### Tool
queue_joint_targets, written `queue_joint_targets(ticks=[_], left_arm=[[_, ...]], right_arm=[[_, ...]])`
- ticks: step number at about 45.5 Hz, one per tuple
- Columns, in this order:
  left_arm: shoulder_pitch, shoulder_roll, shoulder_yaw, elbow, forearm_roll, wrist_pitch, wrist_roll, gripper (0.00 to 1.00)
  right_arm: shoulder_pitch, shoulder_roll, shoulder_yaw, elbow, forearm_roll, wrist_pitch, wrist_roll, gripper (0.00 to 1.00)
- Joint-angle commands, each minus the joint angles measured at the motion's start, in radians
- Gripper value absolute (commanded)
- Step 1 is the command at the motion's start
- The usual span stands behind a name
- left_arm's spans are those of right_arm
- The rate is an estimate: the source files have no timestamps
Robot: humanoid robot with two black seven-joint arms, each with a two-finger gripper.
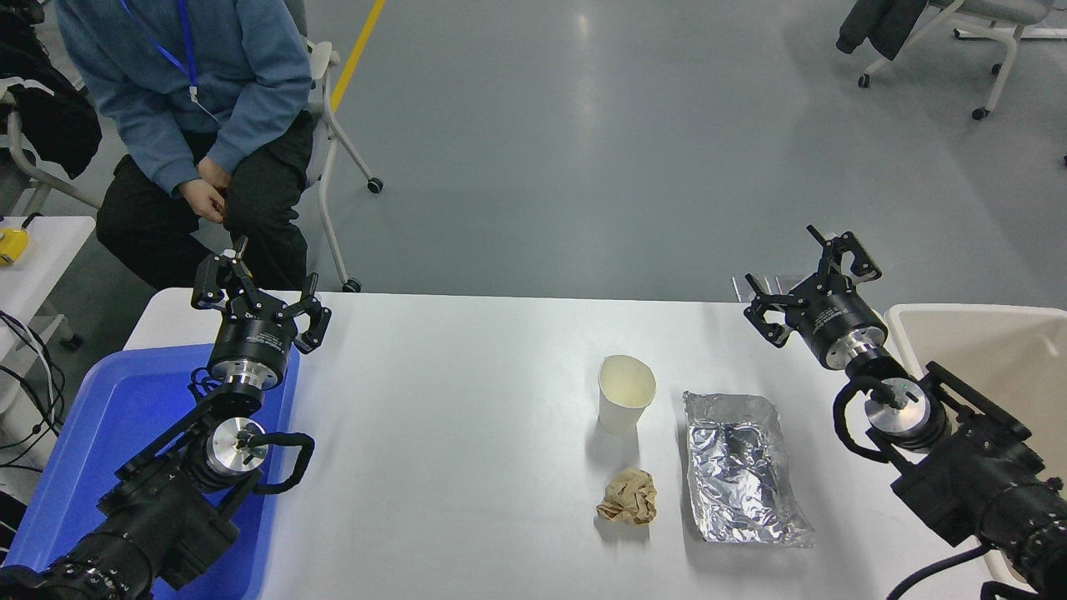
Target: Dispose of the paper cup in the dustbin
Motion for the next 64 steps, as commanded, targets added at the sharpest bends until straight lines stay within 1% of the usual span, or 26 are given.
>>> queue_joint_targets(ticks=[1, 23, 30, 36, 41, 45, 53, 59, 64], left_arm=[[0.0, -0.003, 0.0, 0.0, 0.003, 0.001, 0.005, 1.0], [0.0, 0.002, 0.0, 0.0, 0.003, 0.0, 0.002, 1.0], [0.0, 0.002, 0.0, 0.0, 0.003, 0.0, 0.002, 1.0], [-0.002, 0.002, 0.0, 0.0, 0.003, 0.001, 0.0, 1.0], [0.0, 0.002, 0.0, 0.0, 0.002, 0.0, 0.002, 1.0], [-0.002, 0.002, 0.0, 0.0, 0.002, 0.0, 0.002, 1.0], [0.0, 0.002, 0.0, 0.0, 0.002, 0.0, 0.0, 1.0], [-0.002, 0.002, 0.0, 0.0, 0.002, 0.0, 0.0, 1.0], [-0.002, 0.002, 0.0, 0.0, 0.002, 0.001, 0.0, 1.0]], right_arm=[[0.002, 0.0, 0.0, 0.001, 0.0, 0.002, 0.0, 1.0], [0.011, 0.0, -0.008, 0.03, -0.006, 0.005, -0.002, 1.0], [0.012, -0.012, -0.006, 0.092, -0.006, 0.005, -0.002, 1.0], [-0.005, -0.04, -0.005, 0.19, -0.002, 0.003, -0.002, 1.0], [-0.003, -0.044, -0.032, 0.216, -0.018, 0.006, -0.003, 1.0], [0.0, -0.066, -0.069, 0.257, -0.06, 0.006, -0.003, 1.0], [0.015, -0.127, -0.132, 0.342, -0.204, 0.008, -0.003, 1.0], [0.061, -0.143, -0.169, 0.354, -0.344, 0.008, 0.0, 1.0], [0.101, -0.143, -0.198, 0.362, -0.402, 0.005, 0.002, 1.0]])
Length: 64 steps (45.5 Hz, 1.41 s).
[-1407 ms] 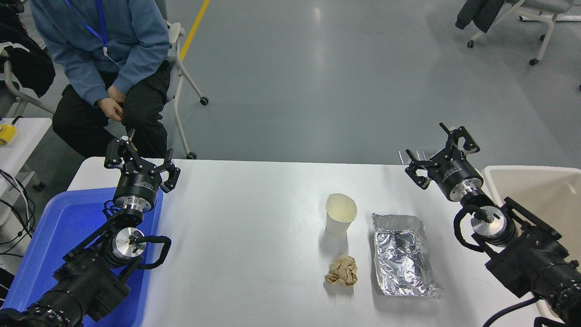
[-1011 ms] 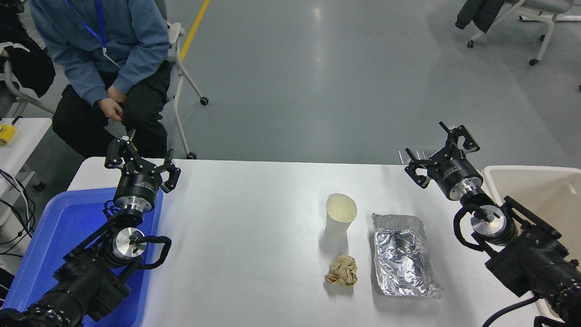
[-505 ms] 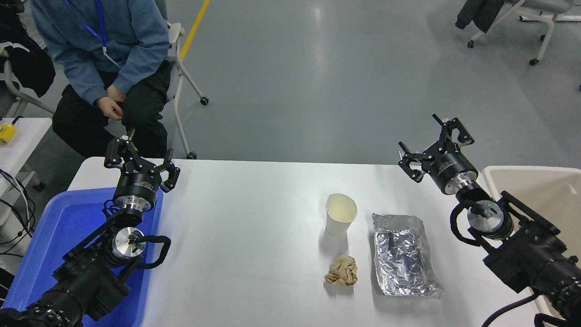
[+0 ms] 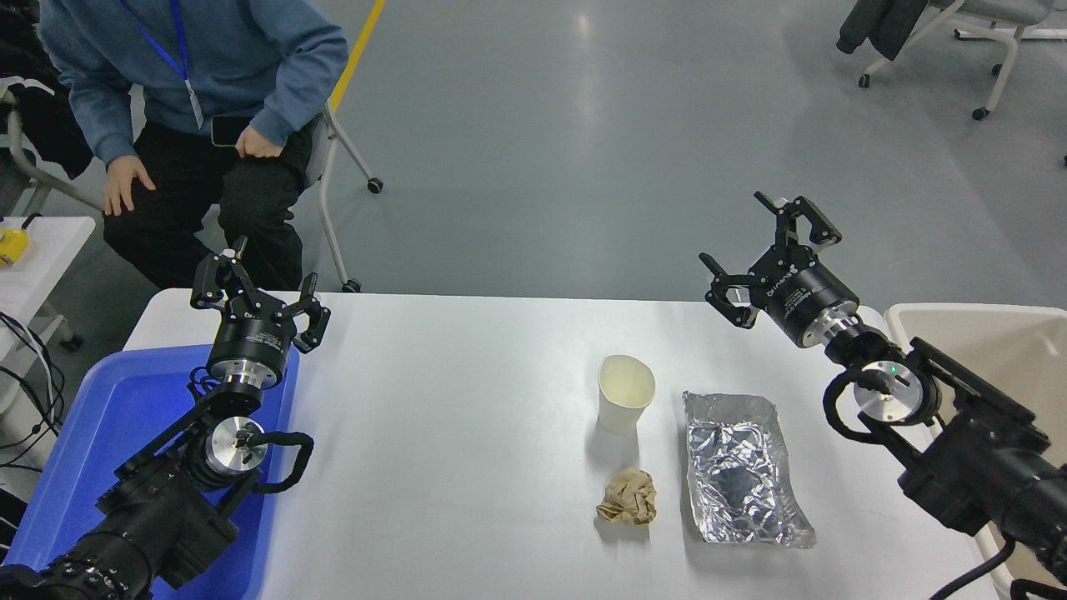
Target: Dispose of the paper cup in the dustbin
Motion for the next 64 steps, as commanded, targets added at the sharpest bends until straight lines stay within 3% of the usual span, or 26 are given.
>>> queue_joint_targets(ticks=[1, 18, 32, 43, 64], left_arm=[[-0.001, 0.0, 0.0, 0.0, 0.0, 0.0, 0.001, 1.0], [-0.001, 0.0, 0.0, 0.0, 0.0, -0.001, 0.001, 1.0], [-0.001, 0.0, 0.0, 0.0, 0.0, -0.001, 0.0, 1.0], [-0.001, 0.0, 0.0, 0.0, 0.0, -0.001, 0.001, 1.0], [-0.001, 0.0, 0.0, 0.0, 0.0, -0.001, 0.0, 1.0]], right_arm=[[0.075, -0.024, -0.072, 0.045, -0.168, -0.002, 0.003, 1.0], [0.231, 0.008, -0.328, 0.051, -0.237, -0.011, 0.003, 1.0], [0.294, 0.105, -0.496, 0.046, -0.681, -0.166, 0.004, 1.0], [0.329, 0.114, -0.653, 0.043, -0.902, -0.323, 0.018, 1.0], [0.345, 0.063, -0.719, 0.042, -0.95, -0.35, 0.041, 1.0]])
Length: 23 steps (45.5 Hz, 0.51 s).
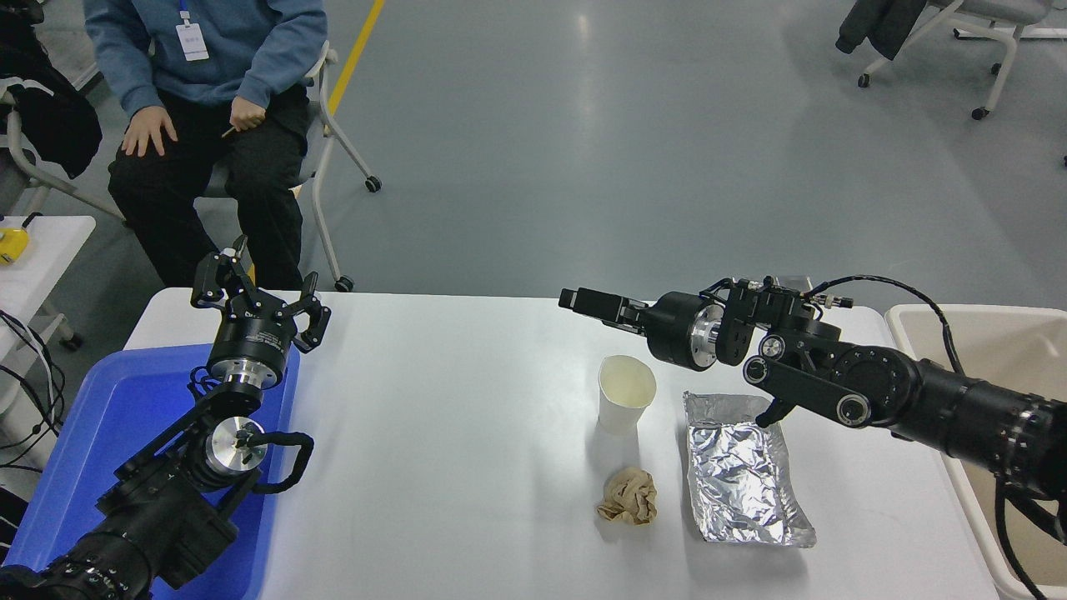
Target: Dispose of the paper cup in the dustbin
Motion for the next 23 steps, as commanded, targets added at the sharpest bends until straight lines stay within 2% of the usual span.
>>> queue_joint_targets(ticks=[1, 16, 23], left_arm=[[0.0, 0.0, 0.0, 0.0, 0.0, 0.0, 0.0, 1.0], [0.0, 0.0, 0.0, 0.0, -0.001, 0.0, 0.0, 1.0], [0.0, 0.0, 0.0, 0.0, 0.0, 0.0, -0.001, 1.0]], right_arm=[[0.009, -0.019, -0.068, -0.008, -0.056, -0.022, 0.008, 1.0], [-0.011, -0.016, -0.261, -0.146, -0.164, -0.074, 0.095, 1.0], [-0.019, -0.005, -0.32, -0.163, -0.164, -0.089, 0.1, 1.0]])
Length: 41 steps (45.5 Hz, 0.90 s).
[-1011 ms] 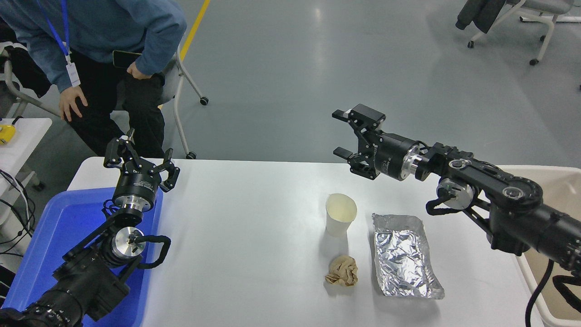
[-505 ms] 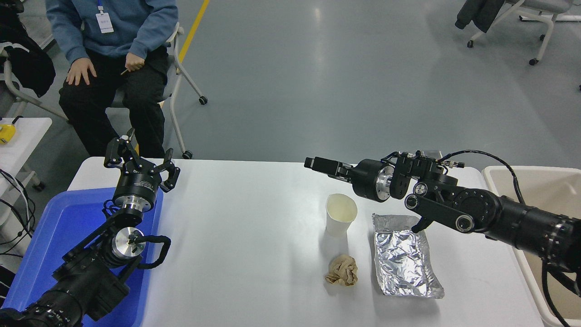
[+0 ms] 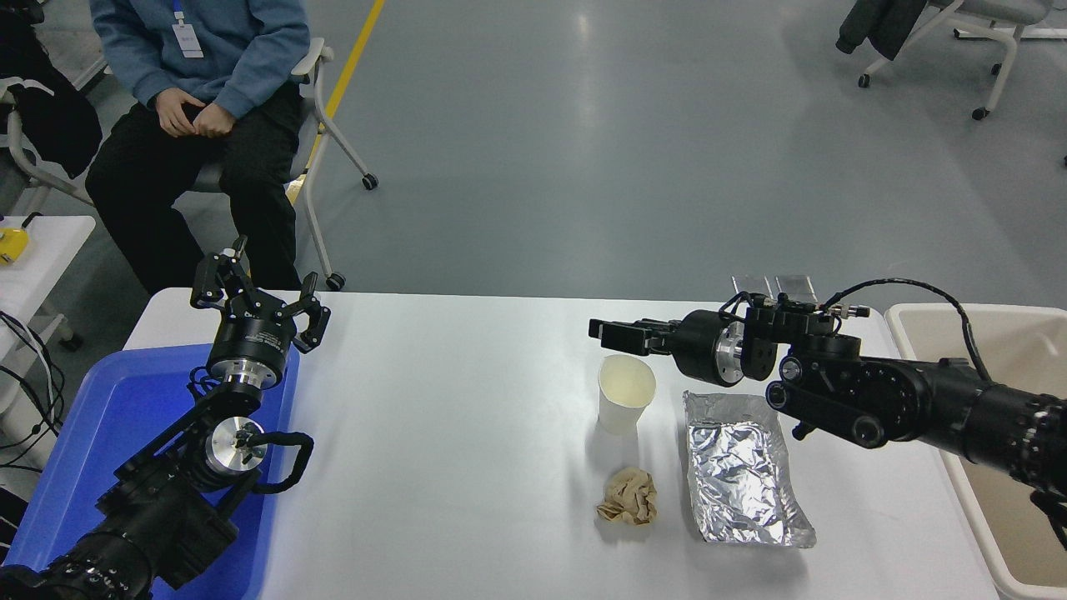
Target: Dispose of the paper cup in the dustbin
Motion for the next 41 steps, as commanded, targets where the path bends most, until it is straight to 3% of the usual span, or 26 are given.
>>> queue_joint_targets(ticks=[1, 17, 34, 41], left_arm=[[0.0, 0.0, 0.0, 0.0, 0.0, 0.0, -0.001, 1.0], [0.0, 0.0, 0.0, 0.0, 0.0, 0.0, -0.001, 1.0], [0.0, 0.0, 0.0, 0.0, 0.0, 0.0, 0.0, 1.0], [0.0, 0.0, 0.0, 0.0, 0.0, 0.0, 0.0, 1.0]], right_arm=[[-0.013, 0.013, -0.112, -0.055, -0.031, -0.028, 0.028, 1.0], [-0.023, 0.059, -0.155, -0.083, -0.031, -0.06, 0.028, 0.98], [-0.039, 0.087, -0.155, -0.137, -0.03, -0.072, 0.028, 0.8], [-0.038, 0.088, -0.155, -0.138, -0.03, -0.072, 0.028, 0.77]])
